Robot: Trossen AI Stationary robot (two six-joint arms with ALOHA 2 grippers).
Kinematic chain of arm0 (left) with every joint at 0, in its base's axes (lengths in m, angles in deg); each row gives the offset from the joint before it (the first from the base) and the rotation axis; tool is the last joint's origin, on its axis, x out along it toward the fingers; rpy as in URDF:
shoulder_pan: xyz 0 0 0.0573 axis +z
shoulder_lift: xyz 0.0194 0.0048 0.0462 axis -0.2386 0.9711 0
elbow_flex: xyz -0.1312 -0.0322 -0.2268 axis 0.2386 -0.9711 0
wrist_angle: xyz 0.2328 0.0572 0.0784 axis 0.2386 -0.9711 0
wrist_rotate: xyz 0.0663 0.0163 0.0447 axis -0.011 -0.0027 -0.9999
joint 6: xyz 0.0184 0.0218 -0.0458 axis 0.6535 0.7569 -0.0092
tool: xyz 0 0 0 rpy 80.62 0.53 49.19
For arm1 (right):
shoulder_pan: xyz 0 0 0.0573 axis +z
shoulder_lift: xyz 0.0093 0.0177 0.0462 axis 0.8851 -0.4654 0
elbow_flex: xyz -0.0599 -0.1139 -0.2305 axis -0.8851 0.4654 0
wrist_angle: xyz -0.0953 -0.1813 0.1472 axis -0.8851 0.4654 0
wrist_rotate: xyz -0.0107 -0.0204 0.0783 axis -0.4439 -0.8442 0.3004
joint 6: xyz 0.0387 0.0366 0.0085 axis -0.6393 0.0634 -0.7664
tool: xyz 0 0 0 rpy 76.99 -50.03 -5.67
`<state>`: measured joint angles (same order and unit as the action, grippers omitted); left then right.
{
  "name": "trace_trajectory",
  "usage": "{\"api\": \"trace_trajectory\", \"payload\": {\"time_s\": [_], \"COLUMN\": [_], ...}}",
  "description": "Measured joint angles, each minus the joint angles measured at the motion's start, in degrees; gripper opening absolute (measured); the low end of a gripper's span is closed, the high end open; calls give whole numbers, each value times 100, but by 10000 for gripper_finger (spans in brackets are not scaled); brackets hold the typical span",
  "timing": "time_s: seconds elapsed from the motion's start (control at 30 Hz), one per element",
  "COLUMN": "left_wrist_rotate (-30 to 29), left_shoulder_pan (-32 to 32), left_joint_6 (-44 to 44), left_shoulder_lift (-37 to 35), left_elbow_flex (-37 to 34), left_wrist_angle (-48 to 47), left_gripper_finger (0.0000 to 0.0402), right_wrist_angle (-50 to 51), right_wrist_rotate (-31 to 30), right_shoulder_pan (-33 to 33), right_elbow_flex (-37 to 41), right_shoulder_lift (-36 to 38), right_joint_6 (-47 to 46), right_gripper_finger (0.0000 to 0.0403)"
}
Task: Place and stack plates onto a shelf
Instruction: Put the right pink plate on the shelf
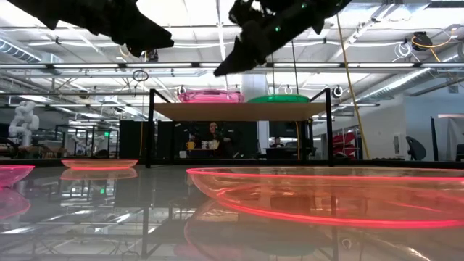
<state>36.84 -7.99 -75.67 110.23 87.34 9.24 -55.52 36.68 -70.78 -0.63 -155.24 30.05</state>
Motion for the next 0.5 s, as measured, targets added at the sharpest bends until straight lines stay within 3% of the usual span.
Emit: {"api": "trace_trajectory", "payload": {"time_s": [0.5], "left_wrist_rotate": [0], "left_shoulder_pan": [-9], "left_joint_6": [3], "left_shoulder_lift": [1], "left_elbow_flex": [0], "left_wrist_angle": [-11], "left_gripper_finger": [154], "right_wrist_angle": [-149], "right_wrist_rotate": [-30], "right_shoulder_pan": [-794], "right_elbow_flex": [0], "right_shoulder_lift": [-518], "right_joint_6": [-62], "right_gripper_finger": [43]}}
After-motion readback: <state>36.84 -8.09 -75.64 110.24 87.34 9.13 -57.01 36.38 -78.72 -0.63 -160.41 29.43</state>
